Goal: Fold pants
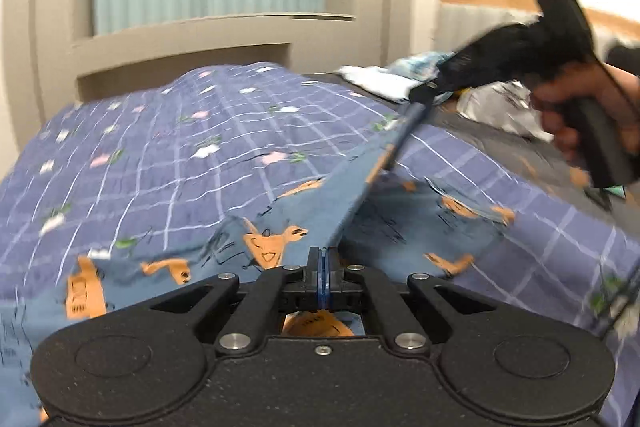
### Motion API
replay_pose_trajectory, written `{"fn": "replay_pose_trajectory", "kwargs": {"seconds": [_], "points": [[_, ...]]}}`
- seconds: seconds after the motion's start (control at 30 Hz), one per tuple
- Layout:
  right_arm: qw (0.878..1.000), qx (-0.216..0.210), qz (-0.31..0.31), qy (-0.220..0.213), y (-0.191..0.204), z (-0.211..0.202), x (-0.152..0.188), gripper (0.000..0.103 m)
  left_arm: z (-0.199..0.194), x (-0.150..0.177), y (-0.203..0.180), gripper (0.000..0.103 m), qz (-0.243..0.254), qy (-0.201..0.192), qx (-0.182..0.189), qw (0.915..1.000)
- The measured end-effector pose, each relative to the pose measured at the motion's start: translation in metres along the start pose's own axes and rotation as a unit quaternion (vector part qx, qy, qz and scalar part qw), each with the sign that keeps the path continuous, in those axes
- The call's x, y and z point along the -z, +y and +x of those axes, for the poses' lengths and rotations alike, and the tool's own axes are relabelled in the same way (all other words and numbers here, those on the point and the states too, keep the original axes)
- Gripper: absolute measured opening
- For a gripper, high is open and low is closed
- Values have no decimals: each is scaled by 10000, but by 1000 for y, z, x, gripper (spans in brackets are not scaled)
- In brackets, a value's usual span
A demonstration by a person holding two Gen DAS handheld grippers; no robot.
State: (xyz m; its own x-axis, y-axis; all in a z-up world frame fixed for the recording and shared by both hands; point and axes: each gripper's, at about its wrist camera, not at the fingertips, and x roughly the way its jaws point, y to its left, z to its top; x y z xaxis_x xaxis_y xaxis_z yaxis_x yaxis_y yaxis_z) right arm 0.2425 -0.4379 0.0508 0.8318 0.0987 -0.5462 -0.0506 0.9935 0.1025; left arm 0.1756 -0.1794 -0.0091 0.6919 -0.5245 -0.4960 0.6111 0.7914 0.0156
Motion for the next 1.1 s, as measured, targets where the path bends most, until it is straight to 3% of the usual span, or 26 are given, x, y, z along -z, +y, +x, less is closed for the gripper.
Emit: {"fn": "replay_pose_trajectory", "kwargs": {"seconds": [0.17, 0.33, 0.4, 0.47, 0.57, 0.93, 1.03, 1.1], "points": [[9970, 108, 736, 227, -37, -32, 68, 2, 10, 14, -18, 0, 581, 365, 86, 9976], [9902, 28, 1304, 496, -55, -27, 119, 5, 17, 23, -21, 0, 664, 573, 42, 9961], [9882, -80, 1458, 451, -60, -29, 129, 16, 17, 22, -20, 0, 703, 580, 8, 9958], [9857, -212, 1632, 356, -69, -34, 133, 43, 18, 21, -20, 0, 727, 594, -32, 9956], [9812, -324, 1893, 204, -84, -41, 134, 48, 18, 18, -20, 0, 744, 598, -178, 9953], [9449, -824, 3144, 394, -117, -21, 141, 48, 14, 22, -13, 0, 693, 662, -411, 9945], [9500, -448, 3063, 415, -115, -15, 137, 42, 14, 22, -14, 0, 679, 665, -407, 9946], [9598, -143, 2766, 461, -108, -11, 131, 27, 14, 22, -13, 0, 665, 664, -404, 9948]]}}
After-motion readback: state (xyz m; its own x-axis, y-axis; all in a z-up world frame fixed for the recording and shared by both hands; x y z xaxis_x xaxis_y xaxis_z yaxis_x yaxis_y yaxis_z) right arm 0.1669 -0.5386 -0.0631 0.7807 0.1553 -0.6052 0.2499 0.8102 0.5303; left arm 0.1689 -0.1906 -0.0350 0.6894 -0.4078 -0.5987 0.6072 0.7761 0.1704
